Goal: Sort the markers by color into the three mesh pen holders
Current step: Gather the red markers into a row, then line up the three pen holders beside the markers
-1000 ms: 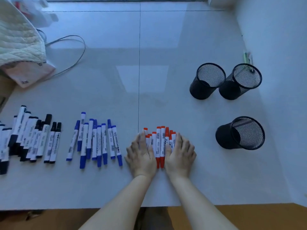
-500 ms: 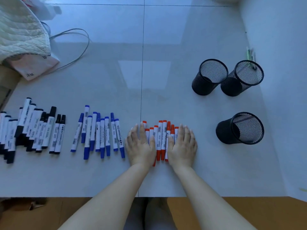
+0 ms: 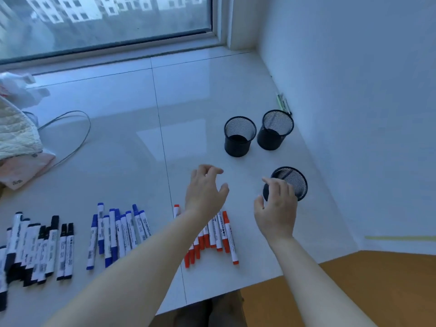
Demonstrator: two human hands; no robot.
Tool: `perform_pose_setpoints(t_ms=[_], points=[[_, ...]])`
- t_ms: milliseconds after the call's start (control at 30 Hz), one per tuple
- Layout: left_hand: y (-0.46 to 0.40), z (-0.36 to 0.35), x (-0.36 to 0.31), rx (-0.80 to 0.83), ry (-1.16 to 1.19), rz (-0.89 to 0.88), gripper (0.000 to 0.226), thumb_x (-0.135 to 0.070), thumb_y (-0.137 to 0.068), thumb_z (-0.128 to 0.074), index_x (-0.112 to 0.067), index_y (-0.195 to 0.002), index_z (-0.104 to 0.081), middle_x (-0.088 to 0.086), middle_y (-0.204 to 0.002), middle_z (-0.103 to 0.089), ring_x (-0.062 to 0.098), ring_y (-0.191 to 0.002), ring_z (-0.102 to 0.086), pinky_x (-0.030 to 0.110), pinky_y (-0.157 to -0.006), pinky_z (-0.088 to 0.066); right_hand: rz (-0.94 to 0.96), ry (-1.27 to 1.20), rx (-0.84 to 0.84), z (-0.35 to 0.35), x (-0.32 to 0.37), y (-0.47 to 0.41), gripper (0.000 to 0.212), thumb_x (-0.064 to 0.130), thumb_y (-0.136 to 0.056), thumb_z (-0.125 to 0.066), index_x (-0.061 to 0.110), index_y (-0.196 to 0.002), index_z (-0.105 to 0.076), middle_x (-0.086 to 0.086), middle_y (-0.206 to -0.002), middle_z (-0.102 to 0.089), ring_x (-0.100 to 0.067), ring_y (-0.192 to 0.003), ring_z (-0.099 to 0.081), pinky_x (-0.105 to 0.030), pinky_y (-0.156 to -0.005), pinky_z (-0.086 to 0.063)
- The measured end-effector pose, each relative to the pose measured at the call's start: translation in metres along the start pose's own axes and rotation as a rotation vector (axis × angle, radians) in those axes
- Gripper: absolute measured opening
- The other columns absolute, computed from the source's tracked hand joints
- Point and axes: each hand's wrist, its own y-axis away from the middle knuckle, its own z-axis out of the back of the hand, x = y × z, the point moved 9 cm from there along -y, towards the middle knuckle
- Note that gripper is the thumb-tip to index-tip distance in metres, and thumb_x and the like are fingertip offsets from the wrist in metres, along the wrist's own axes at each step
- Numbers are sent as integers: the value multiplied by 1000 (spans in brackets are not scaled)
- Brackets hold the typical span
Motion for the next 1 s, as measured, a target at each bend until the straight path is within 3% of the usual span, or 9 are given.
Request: perform_pose_setpoints(t_ms=[67,233,400,567,733,900,1000], points=[[-21,-4,-17,33,-85,-39,43,-35,-85,-54,-21,-126,-49,-3,-128,-40,18,-119,-35,27,-92,-37,-18,65,0,9,-15,-12,43,8,-71,-66,5,-114,-58,-13,-112,-61,-36,-108,-52,-44,-88,-44],[-72,-15,-49,93,-326,-121,60,-40,-80,-58,-24,-134,-40,-1,-136,-37,22,-126,-31,34,-97,-38,-96,283,228,-7,-57,-33,71,40,-72,-62,22,-136,-37,-5,-141,-36,-30,-130,-29,-46,-101,-33],[-110,-22,-64,102,-452,-148,74,-34,-73,-65,-26,-139,-31,2,-147,-23,26,-133,-20,40,-100,-34,-112,297,330,-26,-80,-48,81,53,-71,-56,31,-141,-22,-2,-147,-20,-28,-133,-18,-45,-95,-40],[-137,-35,-73,172,-463,-126,85,-36,-73,-68,-34,-143,-19,-3,-152,-5,26,-138,-7,45,-94,-42,-64,292,326,-36,-86,-52,74,53,-69,-56,28,-135,-35,-5,-137,-34,-31,-118,-34,-40,-79,-45],[-161,-48,-70,281,-479,-46,87,-40,-74,-67,-37,-144,-15,-1,-151,-8,30,-136,-13,46,-90,-47,-49,299,218,-30,-84,-53,71,50,-55,-67,23,-120,-53,-9,-118,-54,-34,-94,-54,-37,-60,-48],[-172,-52,-66,288,-480,-51,83,-40,-69,-68,-37,-140,-24,2,-141,-22,31,-124,-27,37,-75,-45,-46,324,196,-30,-81,-57,71,51,-53,-67,22,-118,-56,-9,-116,-56,-33,-90,-56,-36,-57,-48],[-168,-46,-60,279,-483,-76,81,-41,-67,-68,-37,-137,-27,1,-138,-24,30,-120,-30,34,-69,-42,-62,343,227,-36,-80,-59,72,50,-57,-68,22,-122,-52,-10,-121,-53,-34,-94,-53,-38,-63,-48]])
